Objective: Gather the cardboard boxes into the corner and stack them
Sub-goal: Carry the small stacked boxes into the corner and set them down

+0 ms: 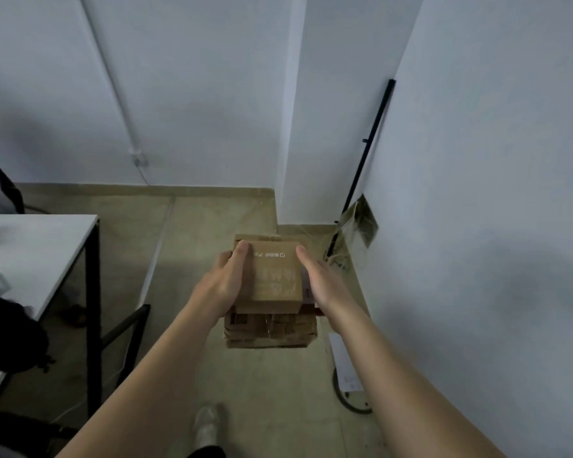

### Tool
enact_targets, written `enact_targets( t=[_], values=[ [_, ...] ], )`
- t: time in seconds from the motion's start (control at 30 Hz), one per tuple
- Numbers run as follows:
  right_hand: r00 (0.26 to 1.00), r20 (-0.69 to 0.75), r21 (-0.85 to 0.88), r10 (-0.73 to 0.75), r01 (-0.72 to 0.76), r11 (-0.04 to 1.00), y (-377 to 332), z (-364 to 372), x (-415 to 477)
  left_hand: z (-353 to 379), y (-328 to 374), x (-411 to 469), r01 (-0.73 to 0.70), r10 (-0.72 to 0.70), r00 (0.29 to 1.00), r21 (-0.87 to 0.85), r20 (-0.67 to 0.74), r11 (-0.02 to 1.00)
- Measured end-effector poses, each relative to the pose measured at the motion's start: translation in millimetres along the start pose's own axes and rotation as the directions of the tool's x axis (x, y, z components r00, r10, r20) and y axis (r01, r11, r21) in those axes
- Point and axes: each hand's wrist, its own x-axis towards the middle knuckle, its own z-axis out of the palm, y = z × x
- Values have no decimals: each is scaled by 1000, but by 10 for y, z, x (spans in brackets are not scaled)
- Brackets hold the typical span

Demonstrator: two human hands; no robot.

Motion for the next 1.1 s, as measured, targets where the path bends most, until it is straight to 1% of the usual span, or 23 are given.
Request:
enact_targets(
  t=[0.1,0.2,0.27,0.37,0.53,0.77,0.93,1.07,1.1],
  values=[
    [1000,-8,-20,-25,25,1000,-299,146,414,-170,94,638,56,-55,998,-67,13,996],
    [998,-37,-21,-47,46,999,-642,410,909,-431,258,1288,83,-79,996,-109,43,991],
    [998,-40,5,-42,43,999,-851,583,1245,-629,394,1643,63,-56,996,-99,67,993],
    [999,-48,34,9,-7,999,-1107,860,1799,-965,569,2156,32,-27,996,-69,81,997],
    [991,-75,98,112,-104,990,-1395,1224,2603,-1367,858,2726,-14,18,997,-56,77,998],
    [992,-100,18,82,-80,997,-1944,1569,3357,-1714,1090,3555,-27,28,999,-56,17,998],
    [998,-16,3,63,-63,998,-2321,1826,4101,-1974,1352,4283,-19,20,1000,-76,11,997],
    [996,24,111,85,-87,990,-2599,1984,4962,-2149,1650,5048,-46,42,998,-106,-44,993],
    [995,33,115,90,-93,989,-2670,2012,5164,-2170,1721,5235,-49,42,997,-112,-57,992]
  ],
)
